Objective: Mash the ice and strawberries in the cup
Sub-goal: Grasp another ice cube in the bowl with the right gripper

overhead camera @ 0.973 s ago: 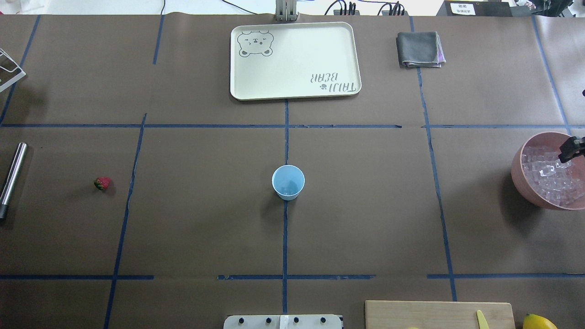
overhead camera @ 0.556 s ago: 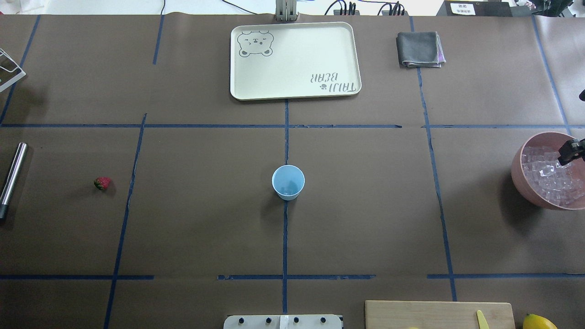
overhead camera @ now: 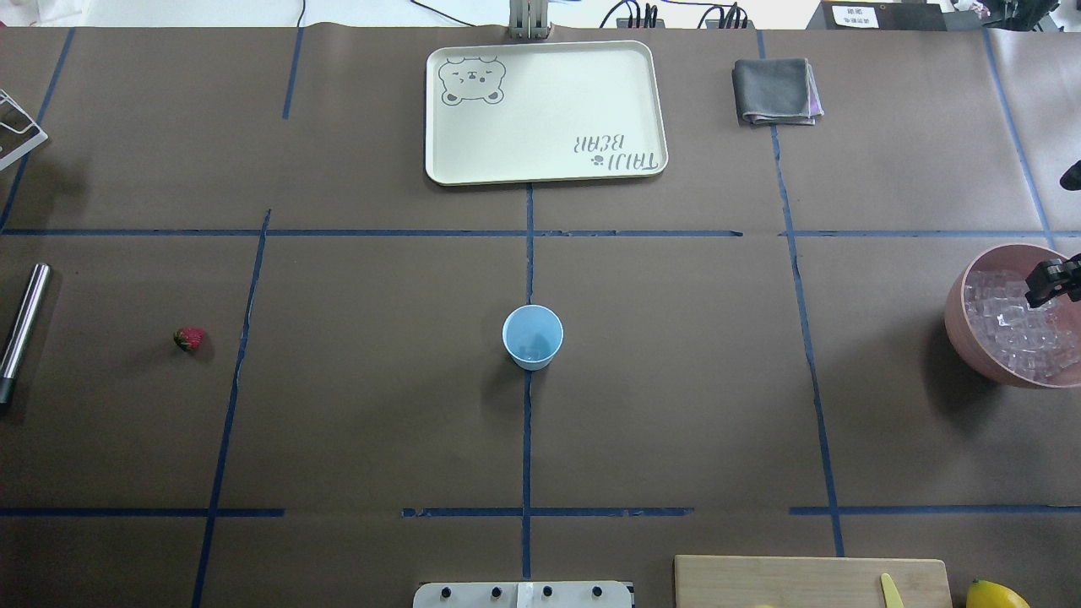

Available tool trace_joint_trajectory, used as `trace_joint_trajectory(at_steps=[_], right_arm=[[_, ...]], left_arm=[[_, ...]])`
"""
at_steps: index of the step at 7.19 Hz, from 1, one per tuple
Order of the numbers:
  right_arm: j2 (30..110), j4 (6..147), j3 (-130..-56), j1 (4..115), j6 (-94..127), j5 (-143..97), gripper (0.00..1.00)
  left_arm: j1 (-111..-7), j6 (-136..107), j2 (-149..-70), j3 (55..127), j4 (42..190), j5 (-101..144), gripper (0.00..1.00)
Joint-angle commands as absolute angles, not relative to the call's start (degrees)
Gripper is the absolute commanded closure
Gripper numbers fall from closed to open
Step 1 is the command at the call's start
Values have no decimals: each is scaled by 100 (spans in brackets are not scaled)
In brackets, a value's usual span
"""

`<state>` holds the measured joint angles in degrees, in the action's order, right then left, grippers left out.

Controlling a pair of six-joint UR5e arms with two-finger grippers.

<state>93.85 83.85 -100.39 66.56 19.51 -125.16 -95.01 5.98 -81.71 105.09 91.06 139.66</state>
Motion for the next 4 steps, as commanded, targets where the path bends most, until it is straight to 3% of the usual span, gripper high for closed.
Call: trace_joint_trajectory(at_steps=[1,4], right_arm=[[9352,8376,-9958,6627,1951,-12516,44],[9343,8376,-9932,6618,1951,-12463,44]], left_arm=[[-9501,598,-8165,10512,9105,13966,0],[-9501,598,-8051,10608,9114,13983,0]])
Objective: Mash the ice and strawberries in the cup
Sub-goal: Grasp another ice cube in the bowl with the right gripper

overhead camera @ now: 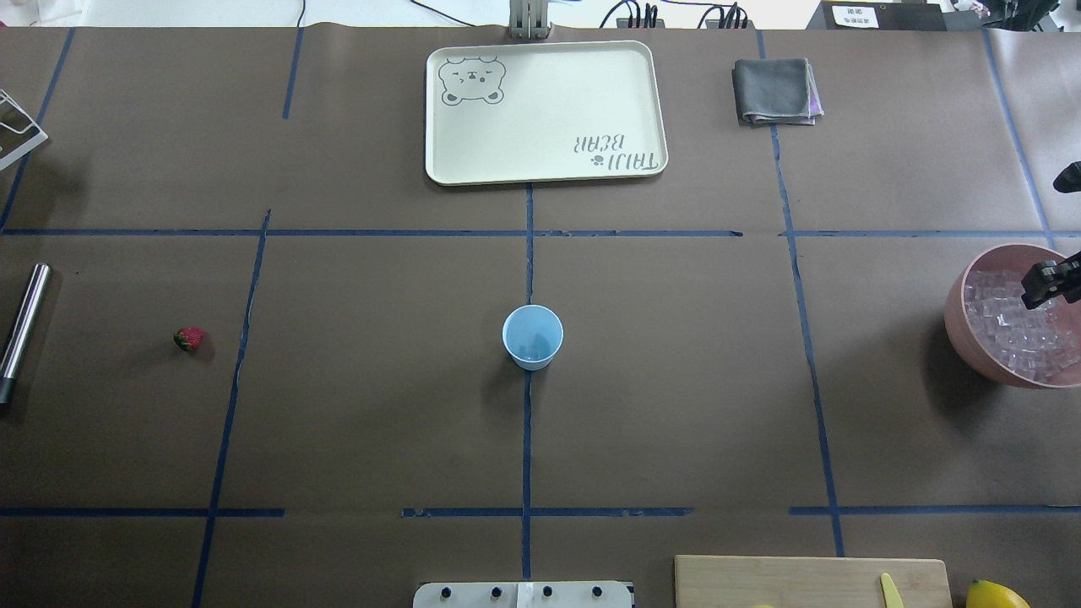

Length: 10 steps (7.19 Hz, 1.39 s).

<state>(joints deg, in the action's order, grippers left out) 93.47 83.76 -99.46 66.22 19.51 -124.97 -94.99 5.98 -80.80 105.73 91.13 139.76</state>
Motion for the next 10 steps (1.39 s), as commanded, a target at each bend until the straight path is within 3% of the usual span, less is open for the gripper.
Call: trace_joint_trajectory(at_steps=[1,5,6,8,10], right_arm=[[9343,8376,-9932,6609,1960,-12454,44],[9352,8376,-9827,6539,1969,-12454,44],[9352,8376,-9826,6539,1969,-12445,52],[9334,8376,-9835,6539,1960,-12463,99],[9351,8393,-10105,6591,1951,-12446,100]], left_arm=[[-9492,598,-8051,10600,9106,13975,0],[-9501,598,-8051,10608,9114,13975,0],[-9501,598,-8051,10600,9114,13975,0],[-9501,606,-8051,10600,9106,13975,0],[-9501,606,-8051,10600,9106,13983,0]])
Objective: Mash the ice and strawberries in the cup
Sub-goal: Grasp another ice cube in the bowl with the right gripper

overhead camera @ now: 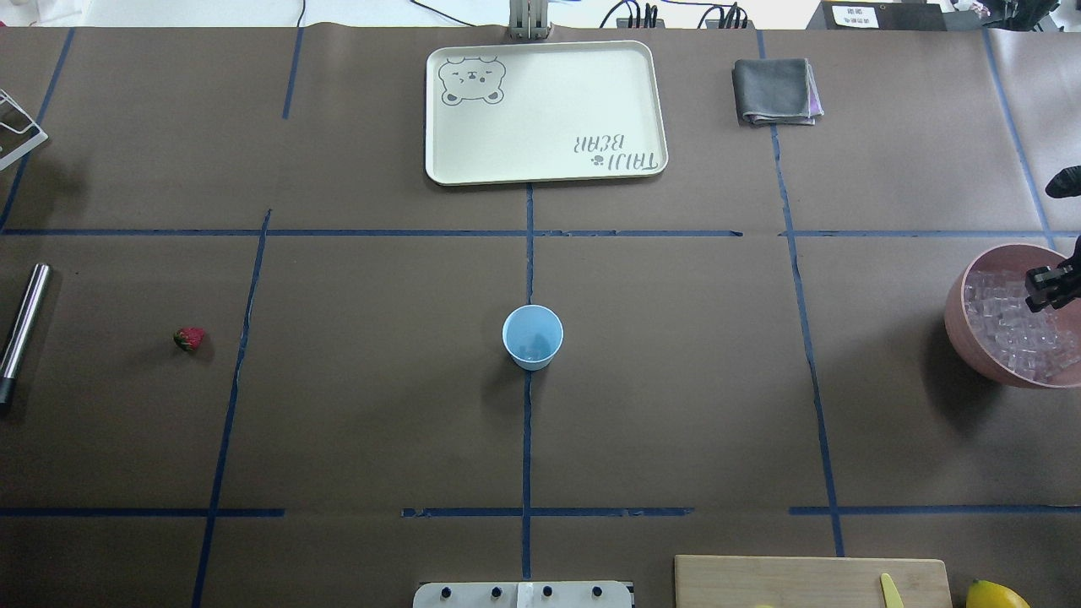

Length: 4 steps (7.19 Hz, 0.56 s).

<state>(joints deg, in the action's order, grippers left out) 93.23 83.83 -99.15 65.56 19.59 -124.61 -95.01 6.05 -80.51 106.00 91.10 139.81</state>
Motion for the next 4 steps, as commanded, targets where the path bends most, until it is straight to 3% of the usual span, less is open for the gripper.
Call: trace_joint_trajectory(at_steps=[1,3,4], right_arm=[[9604,8454,-10542,6827,1934,-12454,100],[9906,9179,-11640,7074,1925,-12463,100],[9357,9767,-11898,7049,2021,-12515,100]], left_arm=[[-9501,598,-8051,10600,9105,13983,0],[-9492,606,-8051,10600,9105,13983,0],[-9492,606,-8051,10600,9105,13983,0]])
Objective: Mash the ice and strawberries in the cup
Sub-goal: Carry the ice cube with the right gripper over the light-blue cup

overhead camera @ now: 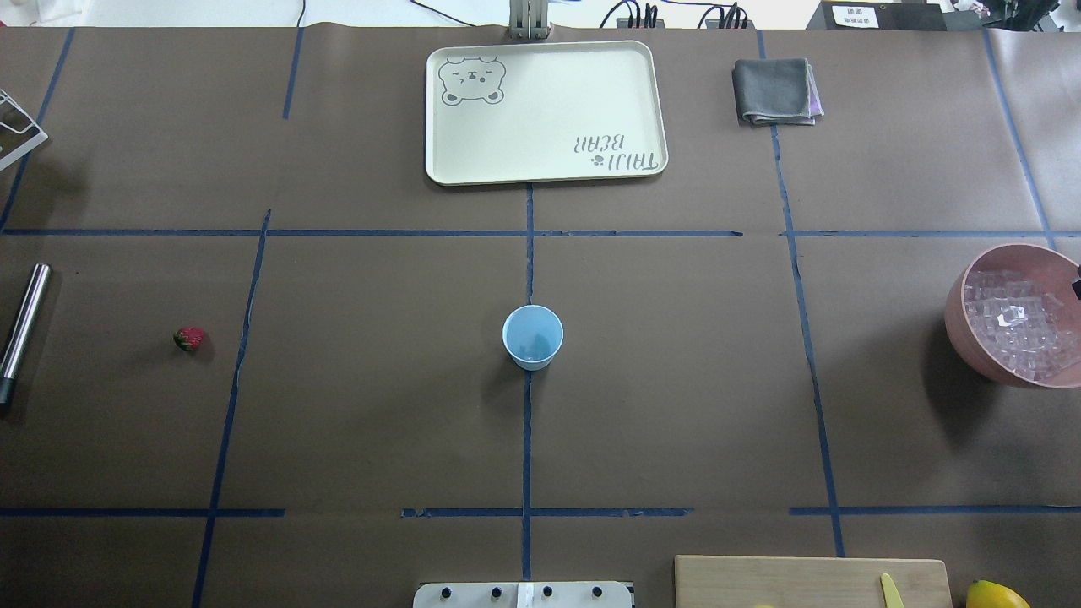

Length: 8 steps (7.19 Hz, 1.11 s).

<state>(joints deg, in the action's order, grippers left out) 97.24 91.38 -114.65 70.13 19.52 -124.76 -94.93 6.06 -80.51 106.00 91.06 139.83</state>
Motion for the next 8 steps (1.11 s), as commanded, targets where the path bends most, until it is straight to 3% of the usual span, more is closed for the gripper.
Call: trace_joint_trajectory(at_steps=[1,3,6,8], right_arm=[[8464,10565,-11857,6814,2100,-12550,100],[6810,11240,-11655,5658,3751,-12516,100],[5375,11153,-11261,3768,6277,-11728,100],[4354,10892,-10209,2939,7319,-10900,100]], left_arm=[[-9492,598,-8051,10600,9097,13983,0],[-9492,606,-8051,10600,9097,13983,0],[-9483,598,-8060,10573,9097,13966,0],[-9483,606,-8060,10564,9097,13966,0]])
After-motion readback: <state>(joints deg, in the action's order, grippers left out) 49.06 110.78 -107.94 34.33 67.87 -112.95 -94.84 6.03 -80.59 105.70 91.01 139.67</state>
